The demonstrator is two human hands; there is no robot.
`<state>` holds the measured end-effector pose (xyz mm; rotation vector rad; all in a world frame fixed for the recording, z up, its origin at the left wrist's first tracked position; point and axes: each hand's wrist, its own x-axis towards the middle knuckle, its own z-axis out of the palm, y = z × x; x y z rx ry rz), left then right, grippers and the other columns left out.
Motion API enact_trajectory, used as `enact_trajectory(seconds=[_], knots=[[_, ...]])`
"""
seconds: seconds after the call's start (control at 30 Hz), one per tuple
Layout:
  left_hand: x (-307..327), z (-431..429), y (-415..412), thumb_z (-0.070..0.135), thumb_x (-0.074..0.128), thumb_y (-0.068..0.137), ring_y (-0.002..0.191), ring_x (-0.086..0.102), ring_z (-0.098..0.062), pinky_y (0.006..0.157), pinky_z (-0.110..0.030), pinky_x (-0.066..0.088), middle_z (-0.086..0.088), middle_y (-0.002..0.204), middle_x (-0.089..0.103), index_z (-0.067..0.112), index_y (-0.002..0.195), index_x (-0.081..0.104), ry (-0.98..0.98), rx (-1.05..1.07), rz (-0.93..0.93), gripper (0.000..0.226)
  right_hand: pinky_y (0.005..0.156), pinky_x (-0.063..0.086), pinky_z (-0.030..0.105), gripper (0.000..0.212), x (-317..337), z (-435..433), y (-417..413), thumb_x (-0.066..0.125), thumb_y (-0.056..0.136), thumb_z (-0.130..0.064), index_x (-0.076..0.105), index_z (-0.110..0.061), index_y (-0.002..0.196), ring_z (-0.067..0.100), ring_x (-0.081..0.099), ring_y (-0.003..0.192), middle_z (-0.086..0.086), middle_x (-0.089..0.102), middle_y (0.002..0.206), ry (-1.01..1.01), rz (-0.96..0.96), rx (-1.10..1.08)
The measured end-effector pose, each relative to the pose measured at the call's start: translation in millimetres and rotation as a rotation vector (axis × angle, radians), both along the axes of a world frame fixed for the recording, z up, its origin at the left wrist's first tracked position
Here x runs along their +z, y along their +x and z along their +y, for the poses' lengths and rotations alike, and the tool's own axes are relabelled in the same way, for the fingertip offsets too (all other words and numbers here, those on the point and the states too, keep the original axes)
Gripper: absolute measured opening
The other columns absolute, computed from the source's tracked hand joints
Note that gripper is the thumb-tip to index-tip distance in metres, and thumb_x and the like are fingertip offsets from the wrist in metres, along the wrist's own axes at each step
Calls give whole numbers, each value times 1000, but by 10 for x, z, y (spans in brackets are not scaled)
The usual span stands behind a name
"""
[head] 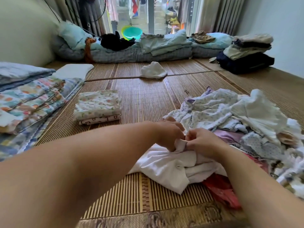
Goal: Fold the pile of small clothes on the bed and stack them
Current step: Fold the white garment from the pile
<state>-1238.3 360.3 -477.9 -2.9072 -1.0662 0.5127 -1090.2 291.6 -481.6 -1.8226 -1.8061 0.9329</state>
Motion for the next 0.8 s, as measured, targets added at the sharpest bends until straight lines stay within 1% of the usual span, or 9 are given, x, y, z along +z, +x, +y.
enact_trajectory(seconds=[0.1,0.17,0.27,0.4,0.47,0.5,0.6,0.73,0.8], knots=[[290,-74,-188,43,72,74,120,44,-23,99,-42,41,3,116,61,28,109,64,51,-36,-44,39,64,37,30,17,11,-77,-60,66,76,-11,55,-20,67,11,47,65,-4,52,65,-63,91,75],[555,-205,-400,45,74,74,105,51,-22,86,-36,47,3,96,61,23,103,63,48,40,-57,38,61,40,29,13,113,-166,-152,69,78,-13,60,-19,71,11,51,63,-4,57,64,-30,144,120],[948,-422,-833,45,74,76,81,50,-19,65,-30,39,7,75,51,24,89,55,49,178,-92,31,53,41,25,12,340,-339,-308,73,80,-17,66,-19,71,7,54,54,-6,60,57,82,231,144],[1504,-709,-1488,52,67,81,76,51,-15,57,-28,36,11,74,49,25,96,56,162,297,-126,33,59,44,29,10,777,-514,-563,73,82,-16,68,-17,73,12,56,58,-4,64,61,193,357,170],[1804,-862,-1775,53,64,83,75,51,-16,58,-29,34,10,72,48,22,92,57,229,330,-151,33,57,42,26,10,1084,-528,-746,73,82,-18,67,-18,74,10,54,55,-5,63,60,267,262,195],[1965,-937,-1894,53,63,84,74,50,-17,60,-28,33,8,70,47,21,84,55,262,326,-170,32,56,43,25,9,1278,-532,-836,71,84,-18,66,-19,76,9,54,56,-5,63,63,314,210,202],[2418,-1133,-2154,50,60,86,69,50,-20,61,-31,33,5,64,46,22,68,44,367,330,-257,37,56,51,24,8,1962,-600,-1073,64,90,-16,62,-21,83,14,59,64,4,63,79,472,117,232],[2966,-1376,-2353,42,53,94,74,52,-20,60,-29,31,4,69,51,24,71,48,481,390,-378,30,61,47,23,6,2756,-744,-1287,63,88,-19,63,-23,84,9,54,61,-5,59,73,751,35,183],[3187,-1458,-2393,40,51,95,77,51,-21,62,-30,30,-3,76,54,19,77,50,547,380,-437,28,65,47,24,3,3012,-808,-1373,63,87,-18,64,-21,86,7,53,62,-7,58,73,839,55,153]])
